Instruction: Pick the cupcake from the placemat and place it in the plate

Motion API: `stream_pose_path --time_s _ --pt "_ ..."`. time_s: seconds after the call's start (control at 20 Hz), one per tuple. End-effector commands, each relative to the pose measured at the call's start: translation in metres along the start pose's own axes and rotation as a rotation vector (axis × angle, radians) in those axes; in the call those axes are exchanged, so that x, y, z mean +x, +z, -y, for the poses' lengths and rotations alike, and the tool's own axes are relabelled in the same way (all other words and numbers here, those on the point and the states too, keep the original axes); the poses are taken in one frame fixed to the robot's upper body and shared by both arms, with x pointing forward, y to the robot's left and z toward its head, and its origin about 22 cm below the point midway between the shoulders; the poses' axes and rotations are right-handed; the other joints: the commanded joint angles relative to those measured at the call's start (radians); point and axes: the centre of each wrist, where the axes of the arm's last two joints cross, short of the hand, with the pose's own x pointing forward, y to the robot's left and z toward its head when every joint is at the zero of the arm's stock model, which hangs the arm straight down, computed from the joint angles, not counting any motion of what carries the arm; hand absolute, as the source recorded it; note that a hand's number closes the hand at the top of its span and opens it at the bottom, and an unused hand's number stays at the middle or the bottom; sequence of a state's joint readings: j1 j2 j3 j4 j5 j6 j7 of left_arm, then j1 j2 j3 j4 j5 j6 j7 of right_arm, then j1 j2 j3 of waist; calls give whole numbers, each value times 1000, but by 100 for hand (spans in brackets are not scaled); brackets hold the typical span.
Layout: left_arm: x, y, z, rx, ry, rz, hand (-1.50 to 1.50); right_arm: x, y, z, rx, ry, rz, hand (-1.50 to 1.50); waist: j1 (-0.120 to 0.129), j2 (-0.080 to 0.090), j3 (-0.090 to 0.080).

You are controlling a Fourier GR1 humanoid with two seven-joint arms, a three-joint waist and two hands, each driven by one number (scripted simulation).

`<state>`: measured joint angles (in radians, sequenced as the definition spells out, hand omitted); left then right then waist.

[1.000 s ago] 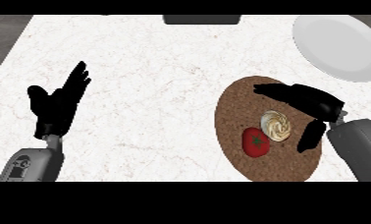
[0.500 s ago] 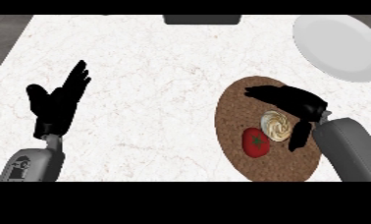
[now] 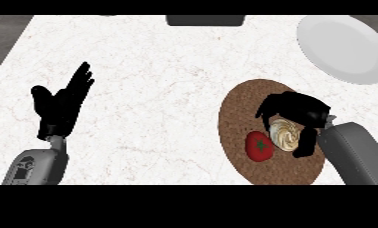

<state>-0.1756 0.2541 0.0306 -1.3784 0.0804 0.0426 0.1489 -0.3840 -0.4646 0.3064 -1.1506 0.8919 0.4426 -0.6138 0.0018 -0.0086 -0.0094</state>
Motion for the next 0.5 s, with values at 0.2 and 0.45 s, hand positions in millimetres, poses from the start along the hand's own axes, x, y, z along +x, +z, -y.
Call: stream_pose_path --time_s 0.2,0.45 --pt "11 -9 4 8 7 -1 0 5 -8 -1 -90 -92 -19 150 -5 9 9" --pt "17 -14 7 -12 -5 8 0 2 -51 32 -229 -208 -268 150 12 16 10"
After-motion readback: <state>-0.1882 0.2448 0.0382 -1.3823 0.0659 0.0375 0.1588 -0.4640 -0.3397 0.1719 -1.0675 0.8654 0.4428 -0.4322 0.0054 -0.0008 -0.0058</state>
